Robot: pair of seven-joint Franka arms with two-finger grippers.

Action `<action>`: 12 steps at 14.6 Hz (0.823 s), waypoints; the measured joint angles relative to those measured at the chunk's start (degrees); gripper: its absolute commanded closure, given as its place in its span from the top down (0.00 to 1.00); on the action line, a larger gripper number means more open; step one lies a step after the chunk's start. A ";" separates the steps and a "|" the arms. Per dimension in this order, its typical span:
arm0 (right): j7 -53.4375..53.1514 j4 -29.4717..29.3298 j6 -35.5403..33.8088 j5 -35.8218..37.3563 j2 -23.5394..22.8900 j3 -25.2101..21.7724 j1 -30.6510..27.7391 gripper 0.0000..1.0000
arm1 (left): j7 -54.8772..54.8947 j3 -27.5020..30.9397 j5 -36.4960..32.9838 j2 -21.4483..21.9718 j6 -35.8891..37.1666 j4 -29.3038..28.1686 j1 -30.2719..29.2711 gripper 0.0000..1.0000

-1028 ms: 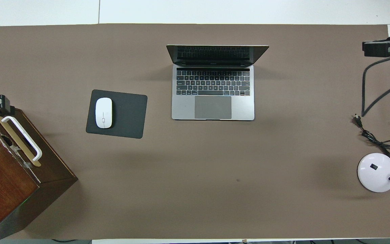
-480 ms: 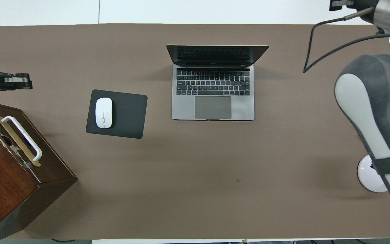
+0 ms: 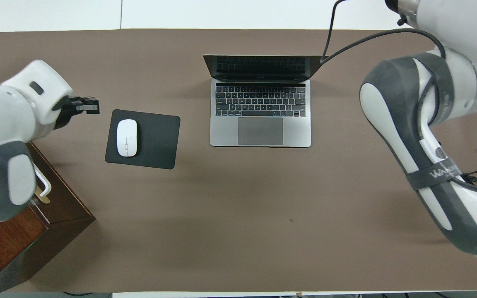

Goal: Close laptop with both arms

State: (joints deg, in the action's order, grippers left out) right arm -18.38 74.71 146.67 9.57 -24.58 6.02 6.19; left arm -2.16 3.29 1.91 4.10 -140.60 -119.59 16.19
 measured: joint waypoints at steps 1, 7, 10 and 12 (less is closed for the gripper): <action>-3.01 -1.33 -0.01 2.00 -1.14 0.02 0.69 0.32 | 0.00 -0.07 0.01 0.08 -5.20 -3.26 1.83 0.00; -19.70 -7.34 -1.18 15.77 -7.63 0.96 4.84 0.20 | -0.24 -0.21 0.05 -2.74 -32.51 -19.13 11.52 0.00; -24.64 -7.85 -3.12 19.02 -8.43 1.05 6.60 0.00 | -0.59 -0.17 0.06 -5.57 -37.14 -19.51 14.88 0.00; -27.68 -7.86 -3.96 20.51 -8.50 1.14 7.50 0.00 | -1.36 -0.19 0.06 -7.43 -39.80 -19.53 17.14 0.00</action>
State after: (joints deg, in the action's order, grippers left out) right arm -46.06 66.86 142.70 30.07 -33.08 7.15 13.69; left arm -3.52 3.10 1.97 -3.33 -180.40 -139.12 33.34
